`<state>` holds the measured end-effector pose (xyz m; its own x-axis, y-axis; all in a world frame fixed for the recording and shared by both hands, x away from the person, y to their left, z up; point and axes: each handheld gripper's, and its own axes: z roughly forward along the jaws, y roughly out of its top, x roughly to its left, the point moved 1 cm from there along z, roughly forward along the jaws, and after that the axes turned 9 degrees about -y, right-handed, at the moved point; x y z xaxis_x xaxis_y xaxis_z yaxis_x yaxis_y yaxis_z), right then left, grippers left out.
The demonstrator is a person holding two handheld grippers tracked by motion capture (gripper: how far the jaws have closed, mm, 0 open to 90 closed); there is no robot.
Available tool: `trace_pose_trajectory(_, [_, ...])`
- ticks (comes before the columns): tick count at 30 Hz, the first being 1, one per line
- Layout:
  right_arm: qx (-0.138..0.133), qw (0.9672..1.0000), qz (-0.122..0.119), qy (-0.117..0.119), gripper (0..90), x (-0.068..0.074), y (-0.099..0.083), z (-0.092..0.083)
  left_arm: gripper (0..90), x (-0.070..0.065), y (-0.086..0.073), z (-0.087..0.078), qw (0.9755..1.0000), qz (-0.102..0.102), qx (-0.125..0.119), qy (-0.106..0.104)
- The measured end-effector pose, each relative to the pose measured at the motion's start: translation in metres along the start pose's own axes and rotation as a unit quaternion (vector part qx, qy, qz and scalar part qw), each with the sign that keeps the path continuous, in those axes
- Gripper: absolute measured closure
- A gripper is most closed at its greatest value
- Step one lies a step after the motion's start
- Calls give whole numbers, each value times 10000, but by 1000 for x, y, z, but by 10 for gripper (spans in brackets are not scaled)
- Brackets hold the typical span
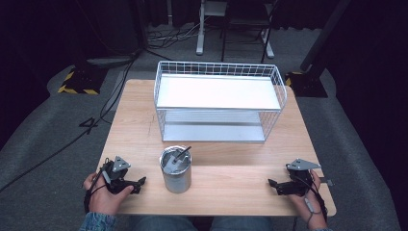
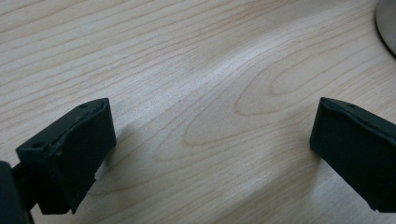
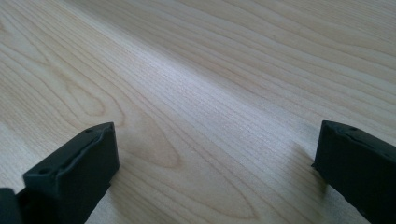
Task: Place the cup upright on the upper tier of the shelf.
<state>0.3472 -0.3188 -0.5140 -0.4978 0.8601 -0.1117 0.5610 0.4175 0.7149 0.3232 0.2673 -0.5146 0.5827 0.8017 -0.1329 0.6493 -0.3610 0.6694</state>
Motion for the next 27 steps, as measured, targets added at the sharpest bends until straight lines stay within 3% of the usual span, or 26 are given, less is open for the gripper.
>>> trace_pose_trajectory(6, [4,10000,10,-16,1,0,1,0,29,1,-1,-2,10000,11,-4,-72])
trace_pose_trajectory(10, [4,10000,14,-14,1,0,1,0,192,1,0,-8,9997,148,34,-208])
trace_pose_trajectory(13, [3,10000,0,-1,1,0,1,0,160,0,0,-14,9992,-2,-72,-403])
trace_pose_trajectory(19, [0,10000,-1,9,1,0,1,0,163,-7,6,-28,9980,103,-350,-518])
trace_pose_trajectory(21, [-3,10000,9,16,1,0,1,0,161,-15,10,-37,9962,204,-560,-642])
trace_pose_trajectory(26, [1,10000,2,10,1,0,1,0,159,-28,16,-50,9909,514,-780,-966])
trace_pose_trajectory(27, [0,10000,1,11,1,0,1,0,159,-28,16,-50,9909,514,-780,-966])
